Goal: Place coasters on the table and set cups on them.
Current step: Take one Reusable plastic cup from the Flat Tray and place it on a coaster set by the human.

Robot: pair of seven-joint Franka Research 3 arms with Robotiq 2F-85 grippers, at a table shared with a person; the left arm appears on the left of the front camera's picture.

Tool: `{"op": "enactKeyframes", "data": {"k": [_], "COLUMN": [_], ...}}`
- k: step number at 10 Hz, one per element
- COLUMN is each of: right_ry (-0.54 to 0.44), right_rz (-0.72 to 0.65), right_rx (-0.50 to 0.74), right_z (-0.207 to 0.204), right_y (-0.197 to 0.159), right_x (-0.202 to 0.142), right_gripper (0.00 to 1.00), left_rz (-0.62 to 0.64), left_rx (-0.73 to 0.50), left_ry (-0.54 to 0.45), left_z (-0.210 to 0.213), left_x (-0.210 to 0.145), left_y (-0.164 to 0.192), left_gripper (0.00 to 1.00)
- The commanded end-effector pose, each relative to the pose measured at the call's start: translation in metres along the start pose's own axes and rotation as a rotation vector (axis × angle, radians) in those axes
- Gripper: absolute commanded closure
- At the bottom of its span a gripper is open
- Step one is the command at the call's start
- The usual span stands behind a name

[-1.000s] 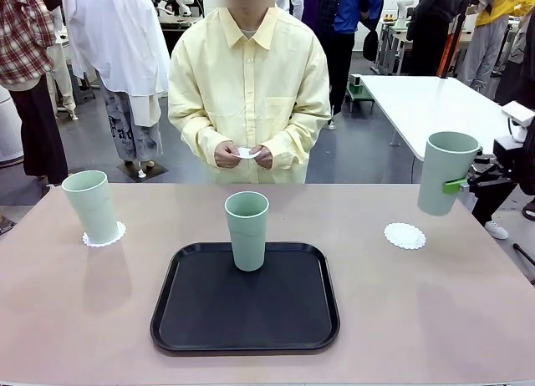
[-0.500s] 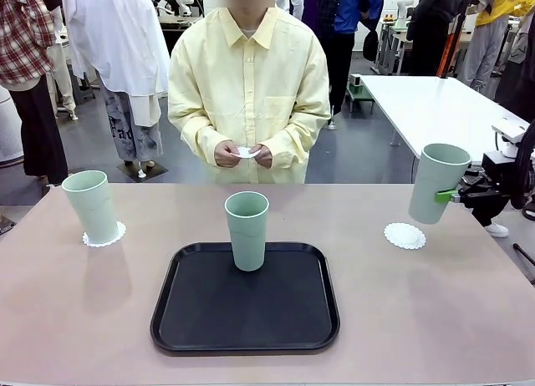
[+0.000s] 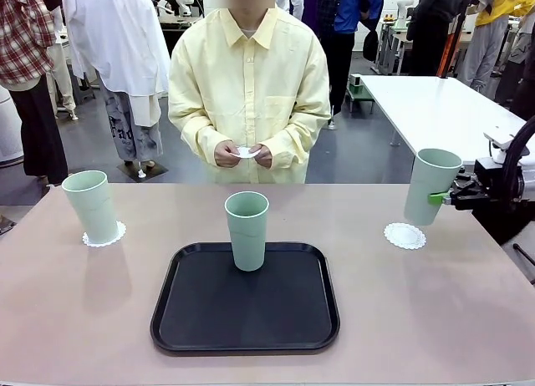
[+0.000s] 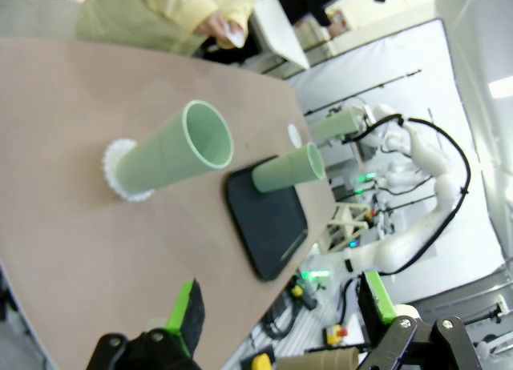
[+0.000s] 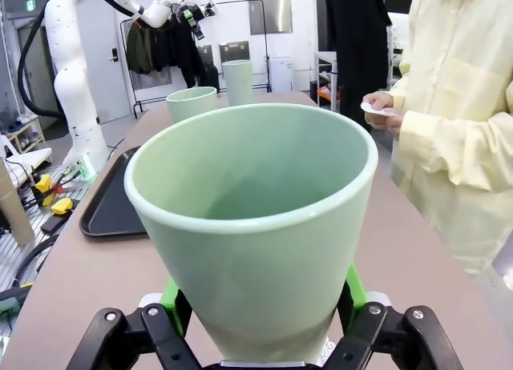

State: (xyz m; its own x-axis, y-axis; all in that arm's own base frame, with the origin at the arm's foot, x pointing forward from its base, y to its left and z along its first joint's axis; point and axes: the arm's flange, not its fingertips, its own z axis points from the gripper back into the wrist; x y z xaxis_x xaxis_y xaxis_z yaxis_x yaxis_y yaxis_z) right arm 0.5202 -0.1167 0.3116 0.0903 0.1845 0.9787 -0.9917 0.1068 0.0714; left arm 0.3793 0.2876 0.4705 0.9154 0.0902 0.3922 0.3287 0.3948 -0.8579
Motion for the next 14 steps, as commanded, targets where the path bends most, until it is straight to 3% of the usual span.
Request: {"op": "enactKeyframes", "data": {"k": [1, 7, 14], "right_ry": [0.01, 0.027, 0.035], "right_rz": [-0.048, -0.11, -0.118], "right_rx": [-0.013, 0.013, 0.043], "right_z": [-0.003, -0.019, -0.03], "right_y": [-0.011, -0.024, -0.027], "right_x": [-0.003, -0.035, -0.049], "right_gripper": [0.15, 0.15, 0.15], "left_rz": [-0.004, -0.004, -0.004], "left_rx": [-0.005, -0.005, -0.005], "left_ry": [-0.004, -0.004, -0.004], "left_z": [0.002, 0.002, 0.002], "left_x": [0.0, 0.0, 0.0], "left_y": [-0.002, -0.002, -0.002], "left_gripper": [0.0, 0.0, 0.0]}}
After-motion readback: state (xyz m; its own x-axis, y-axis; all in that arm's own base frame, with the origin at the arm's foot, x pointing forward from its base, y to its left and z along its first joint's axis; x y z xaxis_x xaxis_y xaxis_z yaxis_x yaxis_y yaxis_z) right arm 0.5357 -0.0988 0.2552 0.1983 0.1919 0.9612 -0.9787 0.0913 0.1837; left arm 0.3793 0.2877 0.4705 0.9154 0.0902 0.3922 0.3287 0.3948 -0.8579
